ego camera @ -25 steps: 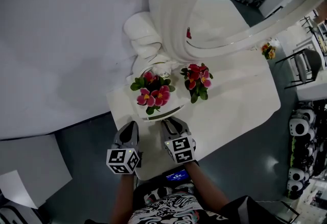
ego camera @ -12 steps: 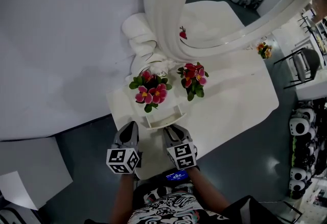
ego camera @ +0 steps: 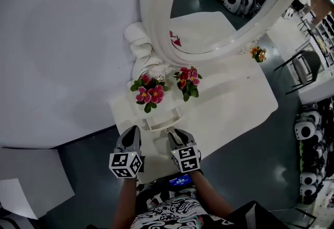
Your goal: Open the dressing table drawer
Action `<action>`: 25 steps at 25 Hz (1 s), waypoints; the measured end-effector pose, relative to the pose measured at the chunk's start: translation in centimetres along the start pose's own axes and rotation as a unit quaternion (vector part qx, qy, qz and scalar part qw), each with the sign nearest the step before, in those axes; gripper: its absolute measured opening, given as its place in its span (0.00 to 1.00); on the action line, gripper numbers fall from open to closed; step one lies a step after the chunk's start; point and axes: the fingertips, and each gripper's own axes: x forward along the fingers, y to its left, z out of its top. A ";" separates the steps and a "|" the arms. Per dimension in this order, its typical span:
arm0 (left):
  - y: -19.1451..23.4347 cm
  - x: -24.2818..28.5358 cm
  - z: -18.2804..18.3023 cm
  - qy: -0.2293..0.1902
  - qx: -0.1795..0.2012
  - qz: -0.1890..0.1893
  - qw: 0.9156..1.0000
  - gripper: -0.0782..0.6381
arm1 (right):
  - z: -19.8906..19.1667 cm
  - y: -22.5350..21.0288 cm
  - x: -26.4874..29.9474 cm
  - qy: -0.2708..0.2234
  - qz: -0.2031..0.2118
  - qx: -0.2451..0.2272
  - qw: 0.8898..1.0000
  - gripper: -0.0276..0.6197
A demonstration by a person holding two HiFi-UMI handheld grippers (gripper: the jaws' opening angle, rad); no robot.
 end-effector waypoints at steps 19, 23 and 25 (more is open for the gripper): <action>-4.7 -5.7 4.3 -0.069 0.050 -0.030 0.996 0.11 | 6.5 1.9 -9.0 -0.137 -0.027 -0.016 0.990 0.05; -5.0 -6.1 4.4 -0.068 0.055 -0.031 0.996 0.11 | 6.5 2.3 -9.5 -0.136 -0.027 -0.023 0.990 0.05; -5.0 -6.2 4.3 -0.067 0.056 -0.030 0.996 0.11 | 6.5 2.4 -9.5 -0.134 -0.026 -0.026 0.990 0.05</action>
